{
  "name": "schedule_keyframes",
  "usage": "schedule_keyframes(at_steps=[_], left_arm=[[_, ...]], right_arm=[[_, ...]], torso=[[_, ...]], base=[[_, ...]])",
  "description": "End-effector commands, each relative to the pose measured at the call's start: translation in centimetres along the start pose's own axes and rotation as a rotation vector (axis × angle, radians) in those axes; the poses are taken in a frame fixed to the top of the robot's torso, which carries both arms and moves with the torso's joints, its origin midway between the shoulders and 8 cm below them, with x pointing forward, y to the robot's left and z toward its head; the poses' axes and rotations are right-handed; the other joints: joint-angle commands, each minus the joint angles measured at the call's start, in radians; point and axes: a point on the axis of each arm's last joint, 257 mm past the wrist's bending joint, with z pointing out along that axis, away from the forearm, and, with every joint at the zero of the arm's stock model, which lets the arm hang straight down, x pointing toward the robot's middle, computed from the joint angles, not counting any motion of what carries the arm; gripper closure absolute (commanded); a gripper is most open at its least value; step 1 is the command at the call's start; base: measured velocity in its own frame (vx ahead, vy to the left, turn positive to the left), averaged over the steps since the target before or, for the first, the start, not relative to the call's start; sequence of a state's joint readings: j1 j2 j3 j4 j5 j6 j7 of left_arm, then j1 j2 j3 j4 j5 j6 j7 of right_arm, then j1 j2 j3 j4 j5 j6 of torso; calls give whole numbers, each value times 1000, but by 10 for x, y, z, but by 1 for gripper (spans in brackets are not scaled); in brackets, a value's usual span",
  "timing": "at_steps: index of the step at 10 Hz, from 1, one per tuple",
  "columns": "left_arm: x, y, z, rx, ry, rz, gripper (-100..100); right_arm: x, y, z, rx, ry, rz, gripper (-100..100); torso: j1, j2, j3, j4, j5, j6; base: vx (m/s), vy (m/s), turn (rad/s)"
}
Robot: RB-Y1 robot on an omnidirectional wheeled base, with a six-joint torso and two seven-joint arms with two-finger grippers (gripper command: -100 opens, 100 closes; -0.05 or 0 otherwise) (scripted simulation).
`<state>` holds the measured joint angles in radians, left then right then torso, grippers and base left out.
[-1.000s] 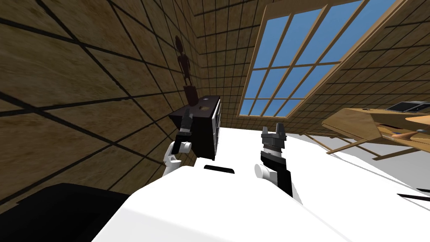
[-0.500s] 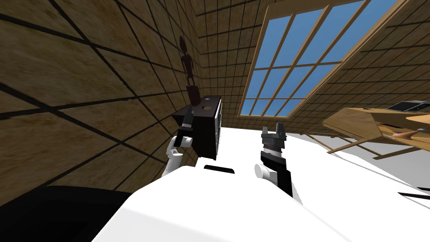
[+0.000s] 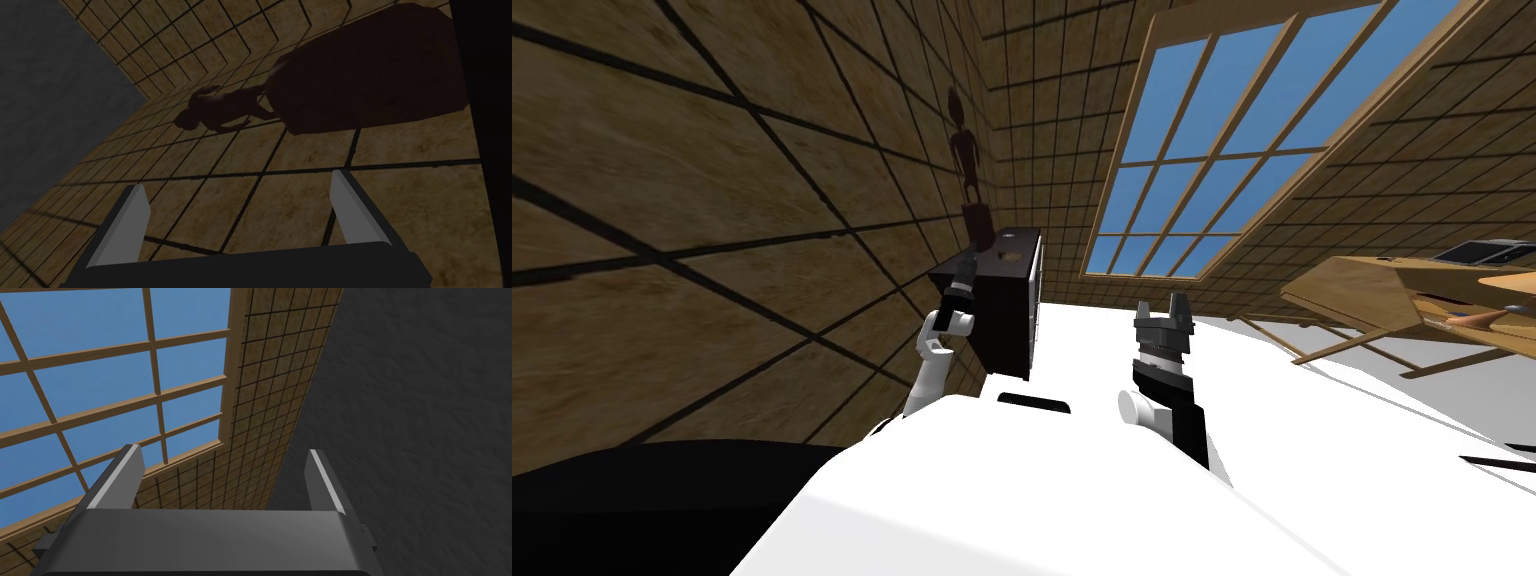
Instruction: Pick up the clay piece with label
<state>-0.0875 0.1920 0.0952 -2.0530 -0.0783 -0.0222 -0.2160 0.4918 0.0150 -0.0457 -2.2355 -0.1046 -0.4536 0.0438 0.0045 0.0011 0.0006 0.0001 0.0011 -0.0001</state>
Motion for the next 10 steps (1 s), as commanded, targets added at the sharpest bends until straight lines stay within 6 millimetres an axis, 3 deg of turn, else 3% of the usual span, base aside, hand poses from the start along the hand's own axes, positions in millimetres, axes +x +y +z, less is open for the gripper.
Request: schedule_keyframes(at_steps=[1, 2, 3, 5, 6, 7, 8, 10], left_arm=[[1, 4, 14, -21, 5, 16, -100], [1, -3, 18, -6, 2, 14, -100], [3, 13, 27, -53, 13, 51, -100], [3, 1, 39, -36, 10, 45, -100], [5, 18, 48, -85, 23, 80, -100], [5, 8, 59, -74, 21, 75, -100], [7, 23, 67, -116, 33, 110, -100], [7, 11, 81, -109, 33, 103, -100]], right_arm=[[0, 0, 0, 0, 0, 0, 0], [0, 0, 0, 0, 0, 0, 0], [0, 0, 0, 0, 0, 0, 0], [0, 0, 0, 0, 0, 0, 0], [0, 0, 0, 0, 0, 0, 0], [0, 0, 0, 0, 0, 0, 0], [0, 0, 0, 0, 0, 0, 0], [0, 0, 0, 0, 0, 0, 0]], torso=[[0, 0, 0, 0, 0, 0], [-1, 0, 0, 0, 0, 0], [-3, 0, 0, 0, 0, 0], [-1, 0, 0, 0, 0, 0], [-3, 0, 0, 0, -1, 0], [-2, 0, 0, 0, 0, 0], [-2, 0, 0, 0, 0, 0], [-1, 0, 0, 0, 0, 0]], base=[[-32, 59, -4], [-17, 27, -2], [-21, 49, 4], [-19, 41, -5], [-36, 46, 2], [-33, 53, -8], [-34, 67, -7], [-13, 44, -3]])
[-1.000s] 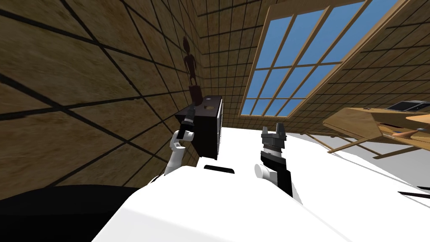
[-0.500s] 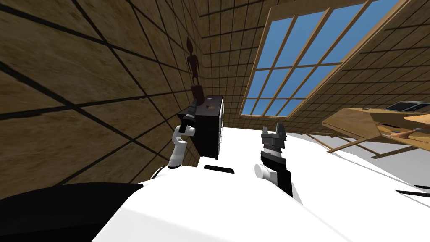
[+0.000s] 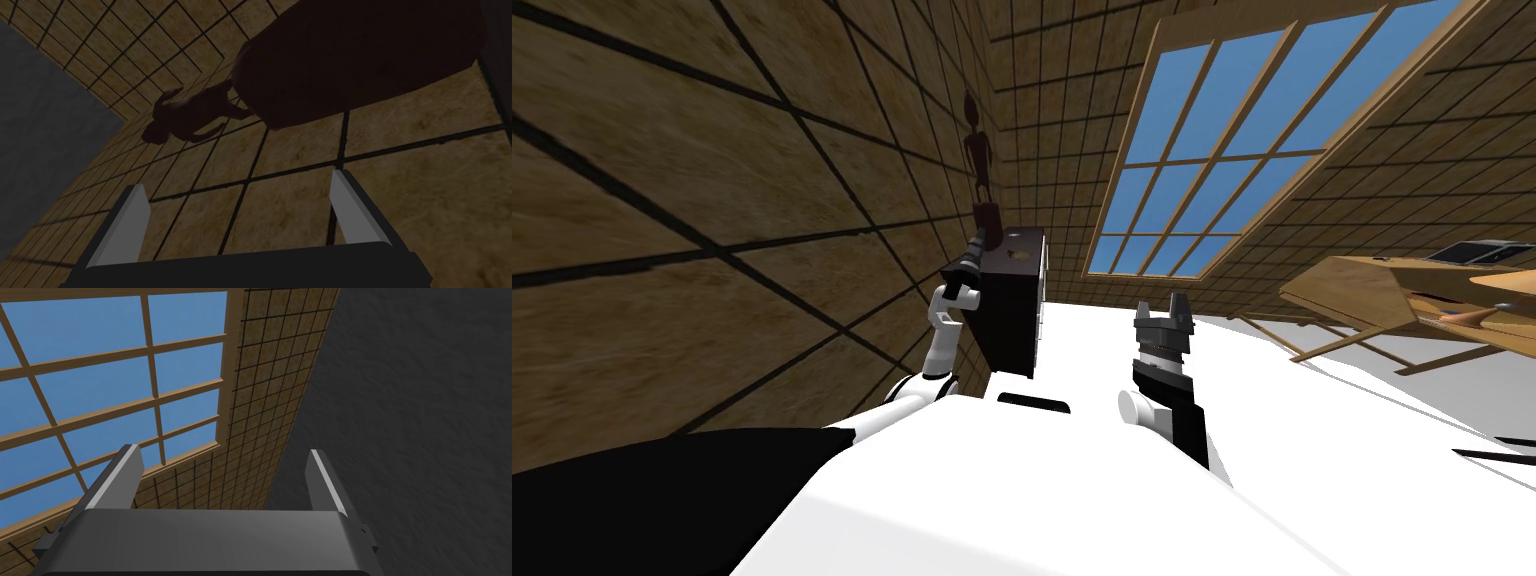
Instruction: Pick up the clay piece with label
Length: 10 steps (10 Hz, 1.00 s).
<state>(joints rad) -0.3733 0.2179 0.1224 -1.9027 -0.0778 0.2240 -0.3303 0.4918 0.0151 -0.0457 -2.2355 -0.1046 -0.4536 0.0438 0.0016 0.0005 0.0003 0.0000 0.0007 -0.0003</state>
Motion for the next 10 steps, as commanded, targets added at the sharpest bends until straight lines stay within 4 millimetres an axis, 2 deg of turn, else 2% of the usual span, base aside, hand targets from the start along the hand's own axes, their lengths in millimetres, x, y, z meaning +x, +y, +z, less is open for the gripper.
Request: schedule_keyframes(at_steps=[1, 3, 4, 6, 7, 9, 10], left_arm=[[3, 12, 14, -47, 16, 33, -100], [2, 1, 24, -44, 18, 27, -100], [6, 13, 35, -88, 35, 59, -100], [6, 2, 45, -89, 38, 53, -100], [9, 13, 54, -132, 57, 84, -100], [10, 4, 64, -137, 64, 78, -100], [14, 14, 72, -176, 84, 108, -100]], right_arm=[[0, 0, 0, 0, 0, 0, 0], [0, 0, 0, 0, 0, 0, 0], [0, 0, 0, 0, 0, 0, 0], [0, 0, 0, 0, 0, 0, 0], [0, 0, 0, 0, 0, 0, 0], [0, 0, 0, 0, 0, 0, 0], [0, 0, 0, 0, 0, 0, 0]], torso=[[0, 0, 0, 0, 0, 0], [1, 0, 0, 0, 0, 0], [-1, 0, 0, 0, 0, 0], [0, 0, 0, 0, 0, 0], [-1, 0, 0, 0, 0, 0], [0, 0, 0, 0, 0, 0], [-1, 0, 0, 0, 0, 0]], base=[[-17, 42, -3], [-16, 34, -5], [-18, 43, -6], [-12, 31, -6], [-16, 41, -8], [-11, 31, -8], [-10, 32, -11]])
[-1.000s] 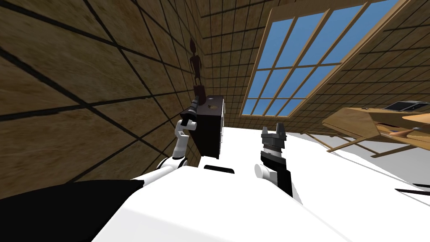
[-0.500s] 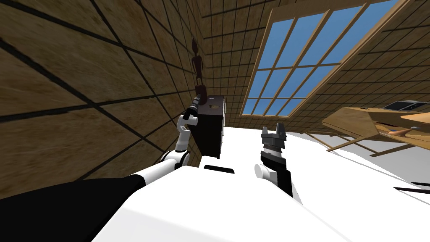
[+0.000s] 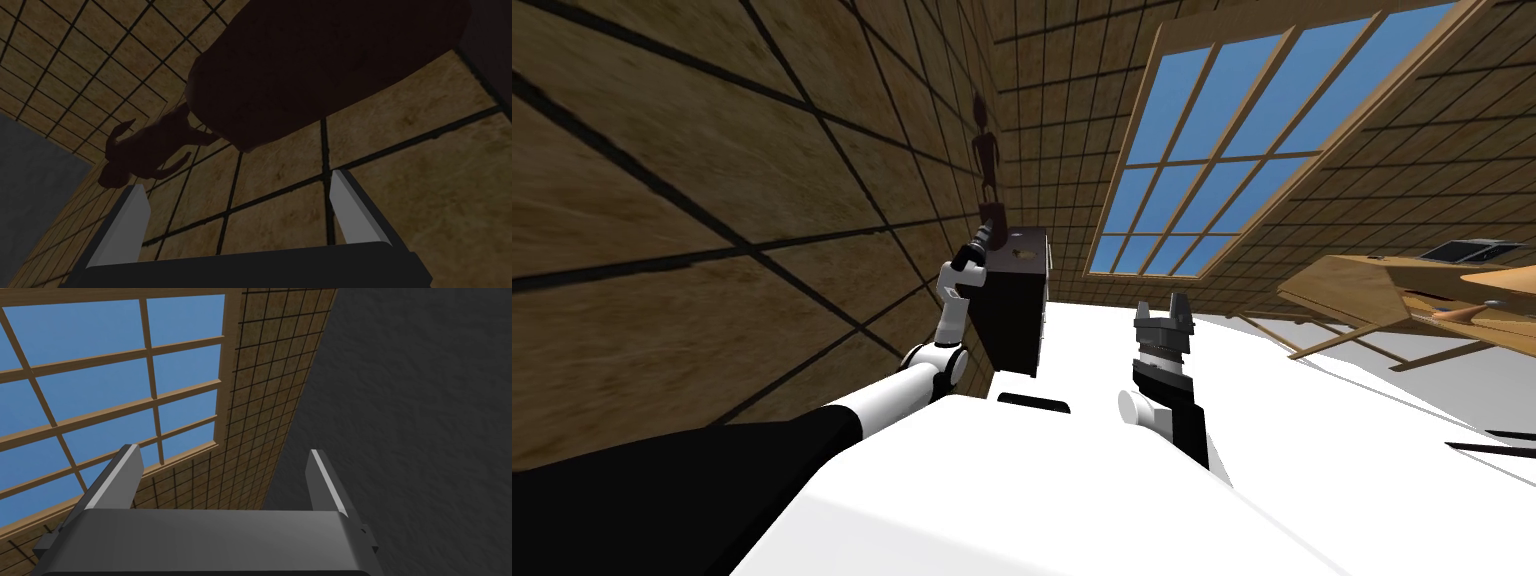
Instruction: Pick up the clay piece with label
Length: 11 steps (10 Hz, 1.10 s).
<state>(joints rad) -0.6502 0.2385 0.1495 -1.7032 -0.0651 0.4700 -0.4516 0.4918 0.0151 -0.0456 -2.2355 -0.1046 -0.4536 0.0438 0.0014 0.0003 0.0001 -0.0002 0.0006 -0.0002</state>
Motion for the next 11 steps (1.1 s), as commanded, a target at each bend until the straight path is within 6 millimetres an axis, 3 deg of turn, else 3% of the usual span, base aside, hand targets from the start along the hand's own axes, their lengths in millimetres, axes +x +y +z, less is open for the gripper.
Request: schedule_keyframes(at_steps=[1, 3, 4, 11], left_arm=[[1, -5, 10, -23, 17, 12, -100], [5, -1, 21, -67, 44, 40, -100], [5, -9, 27, -71, 51, 36, -100], [17, -17, 53, -181, 146, 84, -100]], right_arm=[[0, 0, 0, 0, 0, 0, 0], [0, 0, 0, 0, 0, 0, 0], [0, 0, 0, 0, 0, 0, 0], [0, 0, 0, 0, 0, 0, 0]], torso=[[0, 0, 0, 0, 0, 0], [-1, 0, 0, 0, 0, 0], [0, -1, 0, 0, 0, 0], [-1, -1, -1, 0, 0, 0]], base=[[-9, 33, -14], [0, 25, -8], [-3, 40, -15], [5, 25, -10]])
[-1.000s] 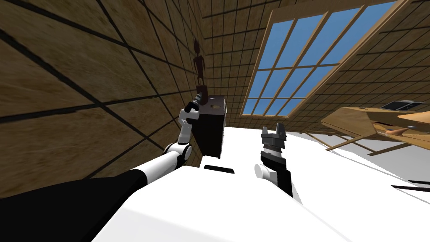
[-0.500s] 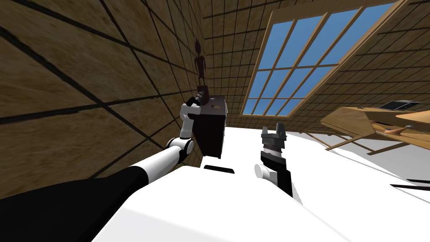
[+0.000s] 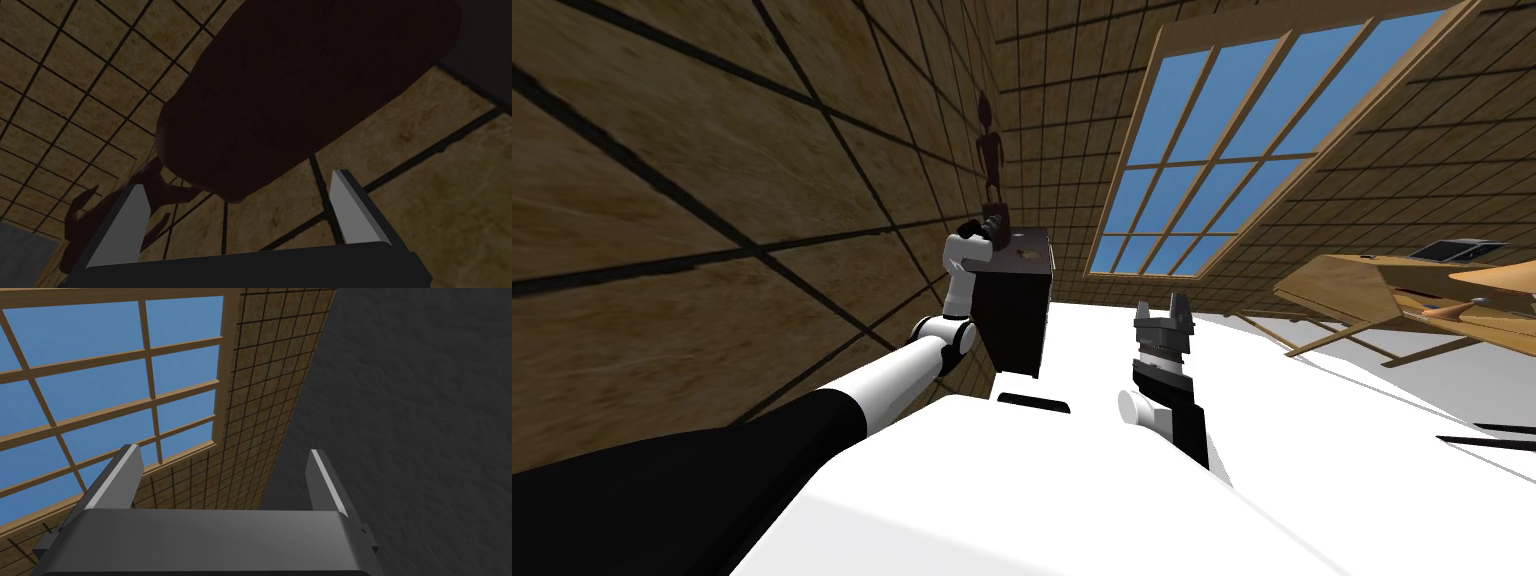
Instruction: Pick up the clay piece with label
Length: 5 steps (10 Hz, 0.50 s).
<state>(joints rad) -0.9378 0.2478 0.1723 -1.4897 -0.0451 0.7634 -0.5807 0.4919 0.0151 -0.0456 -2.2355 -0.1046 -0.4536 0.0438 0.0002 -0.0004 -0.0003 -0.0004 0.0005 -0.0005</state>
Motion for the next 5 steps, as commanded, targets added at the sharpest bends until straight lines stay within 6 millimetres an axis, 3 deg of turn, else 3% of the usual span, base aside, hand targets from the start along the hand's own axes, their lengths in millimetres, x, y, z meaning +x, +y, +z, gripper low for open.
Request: schedule_keyframes(at_steps=[1, 5], left_arm=[[4, 0, 7, -37, 35, 27, -100], [10, -15, 17, -95, 107, 52, -100]], right_arm=[[0, 0, 0, 0, 0, 0, 0], [0, 0, 0, 0, 0, 0, 0]], torso=[[0, 0, 0, 0, 0, 0], [0, -1, 0, 0, 0, 0]], base=[[15, 24, -25], [16, 21, -15]])
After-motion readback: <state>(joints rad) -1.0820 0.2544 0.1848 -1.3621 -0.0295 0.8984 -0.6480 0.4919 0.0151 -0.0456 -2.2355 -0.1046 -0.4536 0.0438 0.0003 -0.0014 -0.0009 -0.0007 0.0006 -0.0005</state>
